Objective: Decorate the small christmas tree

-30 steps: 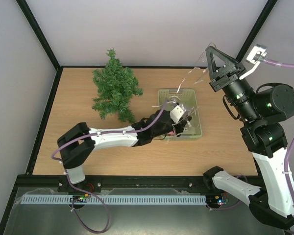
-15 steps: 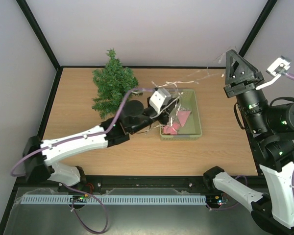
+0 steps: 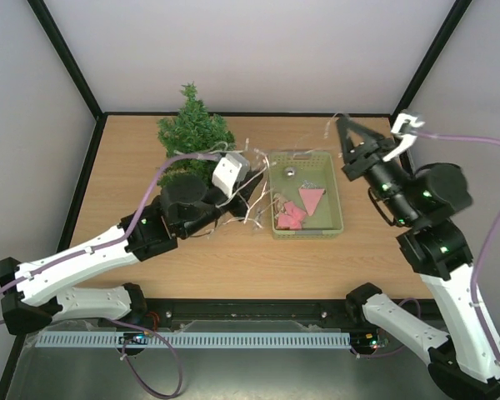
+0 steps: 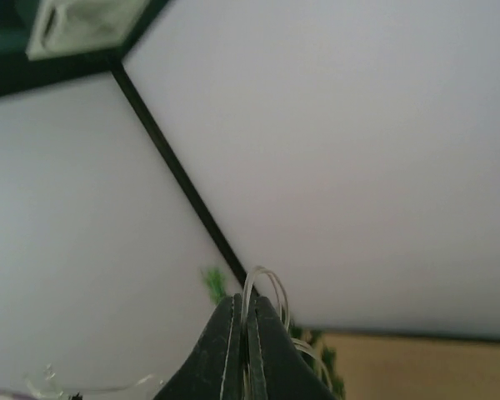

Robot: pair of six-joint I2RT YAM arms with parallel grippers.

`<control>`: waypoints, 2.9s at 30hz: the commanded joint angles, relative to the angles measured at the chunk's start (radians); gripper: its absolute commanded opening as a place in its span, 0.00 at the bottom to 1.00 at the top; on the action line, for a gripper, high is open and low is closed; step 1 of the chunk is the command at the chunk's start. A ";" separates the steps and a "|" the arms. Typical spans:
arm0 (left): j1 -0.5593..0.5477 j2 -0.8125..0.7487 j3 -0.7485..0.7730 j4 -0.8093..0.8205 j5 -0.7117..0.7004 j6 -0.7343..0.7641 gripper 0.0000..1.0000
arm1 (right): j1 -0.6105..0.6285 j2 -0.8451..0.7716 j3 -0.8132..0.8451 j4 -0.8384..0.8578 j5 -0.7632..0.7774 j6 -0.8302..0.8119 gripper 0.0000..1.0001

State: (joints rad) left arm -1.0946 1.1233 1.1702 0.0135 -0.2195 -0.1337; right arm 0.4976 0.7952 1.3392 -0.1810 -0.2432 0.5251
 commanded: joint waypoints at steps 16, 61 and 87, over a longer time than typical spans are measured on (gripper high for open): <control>0.125 -0.190 -0.335 -0.521 -0.093 -0.478 0.02 | -0.001 0.245 -0.479 0.196 -0.280 0.159 0.02; 0.291 -0.181 -0.306 -0.549 0.079 -0.486 0.02 | 0.199 0.467 -0.407 -0.120 0.109 0.079 0.57; 0.312 -0.248 -0.374 -0.435 0.149 -0.556 0.02 | 0.793 0.463 -0.881 0.908 0.316 0.186 0.44</control>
State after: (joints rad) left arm -0.7902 0.8921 0.8219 -0.4526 -0.0868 -0.6697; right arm 1.2648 1.1843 0.4442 0.5629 0.0036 0.7013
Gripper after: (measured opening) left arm 0.027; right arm 0.447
